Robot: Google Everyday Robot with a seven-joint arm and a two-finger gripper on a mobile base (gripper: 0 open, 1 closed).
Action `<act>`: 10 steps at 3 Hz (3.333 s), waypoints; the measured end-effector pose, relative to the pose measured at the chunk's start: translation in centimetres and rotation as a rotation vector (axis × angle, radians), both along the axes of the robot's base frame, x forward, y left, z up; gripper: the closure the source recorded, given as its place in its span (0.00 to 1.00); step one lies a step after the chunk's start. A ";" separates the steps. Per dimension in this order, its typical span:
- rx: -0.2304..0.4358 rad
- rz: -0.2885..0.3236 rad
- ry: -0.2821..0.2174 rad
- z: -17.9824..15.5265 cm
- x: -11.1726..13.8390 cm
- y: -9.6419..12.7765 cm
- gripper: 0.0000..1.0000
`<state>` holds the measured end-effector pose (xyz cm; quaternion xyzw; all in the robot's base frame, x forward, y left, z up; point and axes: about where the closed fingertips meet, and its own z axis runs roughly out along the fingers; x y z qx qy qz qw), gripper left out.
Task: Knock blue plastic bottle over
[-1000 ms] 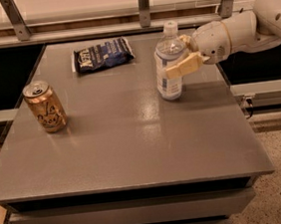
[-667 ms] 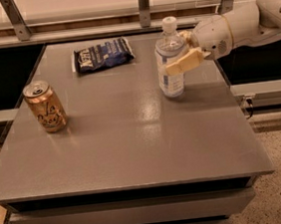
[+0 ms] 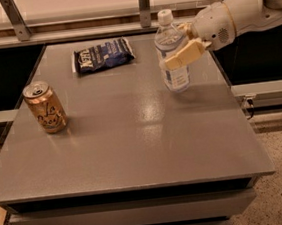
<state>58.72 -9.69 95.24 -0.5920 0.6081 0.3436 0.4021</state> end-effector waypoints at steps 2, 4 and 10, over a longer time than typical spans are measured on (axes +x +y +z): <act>-0.209 -0.080 0.032 -0.5 0.6 0.8 1.00; -0.388 -0.160 0.036 -0.6 0.8 0.8 1.00; -0.924 -0.390 -0.011 -6.0 3.3 -2.2 1.00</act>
Offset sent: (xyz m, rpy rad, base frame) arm 0.0077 0.0066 -0.0063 -0.3458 0.0433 -0.1354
